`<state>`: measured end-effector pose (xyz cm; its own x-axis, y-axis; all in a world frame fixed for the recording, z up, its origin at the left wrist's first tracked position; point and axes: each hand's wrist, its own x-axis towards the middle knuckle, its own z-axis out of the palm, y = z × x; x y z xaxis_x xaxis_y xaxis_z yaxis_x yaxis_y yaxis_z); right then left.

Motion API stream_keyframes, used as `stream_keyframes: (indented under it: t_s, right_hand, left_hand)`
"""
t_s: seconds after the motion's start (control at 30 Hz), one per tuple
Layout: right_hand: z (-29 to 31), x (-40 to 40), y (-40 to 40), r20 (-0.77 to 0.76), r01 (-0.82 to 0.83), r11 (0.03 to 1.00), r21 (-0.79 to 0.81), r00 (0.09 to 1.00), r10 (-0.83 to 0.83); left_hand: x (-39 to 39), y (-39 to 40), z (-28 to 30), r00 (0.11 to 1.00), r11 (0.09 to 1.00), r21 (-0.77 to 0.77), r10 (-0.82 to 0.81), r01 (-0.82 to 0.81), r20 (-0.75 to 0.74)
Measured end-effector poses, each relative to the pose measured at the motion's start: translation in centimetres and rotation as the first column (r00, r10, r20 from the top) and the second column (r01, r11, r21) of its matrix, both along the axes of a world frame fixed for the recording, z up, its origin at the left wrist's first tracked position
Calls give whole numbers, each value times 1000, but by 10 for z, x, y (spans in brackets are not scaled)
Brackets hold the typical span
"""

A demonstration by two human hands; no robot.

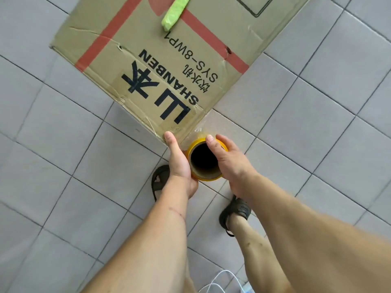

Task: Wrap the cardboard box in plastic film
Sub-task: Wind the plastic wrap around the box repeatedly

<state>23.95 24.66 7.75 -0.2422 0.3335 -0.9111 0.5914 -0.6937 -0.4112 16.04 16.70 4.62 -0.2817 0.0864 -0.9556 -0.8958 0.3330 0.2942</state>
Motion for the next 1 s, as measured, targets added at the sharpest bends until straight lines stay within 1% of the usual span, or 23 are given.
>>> stream_keyframes:
  t_s: [0.07,0.13,0.23,0.4,0.47,0.57,0.6,0.67,0.73,0.77,0.8,0.87,0.9,0.93,1.0]
  right_hand:
    - [-1,0,6,-3,-12,1000,1,1000,12]
    - [1,-4,16,21,-60,997,46,998,59]
    - [3,-11,34,58,-132,987,91,990,127]
    - [5,-22,45,89,-219,975,37,972,215]
    - [8,-21,49,118,-242,969,47,965,235]
    - [8,-19,56,137,-343,937,66,933,332]
    - [8,-18,59,137,-374,925,64,922,363]
    - [8,-15,62,124,-433,899,58,897,424]
    - [9,-15,63,101,-477,877,58,877,470]
    - [8,-16,64,94,-494,867,60,868,488]
    - [7,-16,65,92,-501,863,63,864,494]
    - [2,-16,68,81,-544,835,80,838,539]
    - [0,-16,69,80,-573,815,86,820,567]
    - [-2,-16,71,81,-599,795,94,801,594]
    - [-8,-15,75,78,-633,767,102,774,628]
  left_hand:
    - [4,5,3,997,997,15,78,-79,29]
    - [8,10,5,988,987,71,139,-144,67]
    - [10,17,7,969,969,87,223,-232,104]
    - [14,27,6,965,965,58,250,-255,75]
    - [17,27,0,955,954,105,268,-281,124]
    - [19,24,-7,943,941,146,279,-306,180]
    - [18,23,-8,939,939,144,284,-314,195]
    - [19,24,-14,933,941,91,303,-324,195]
    - [21,28,-19,911,912,63,398,-406,105]
    - [19,32,-15,890,890,40,453,-455,57]
    - [14,39,-4,883,883,9,469,-469,4]
    - [7,49,16,881,882,-78,453,-465,-132]
    - [6,50,17,877,878,-107,444,-466,-183]
    - [7,50,16,871,875,-126,433,-468,-230]
    - [7,51,13,860,881,-106,414,-461,-299]
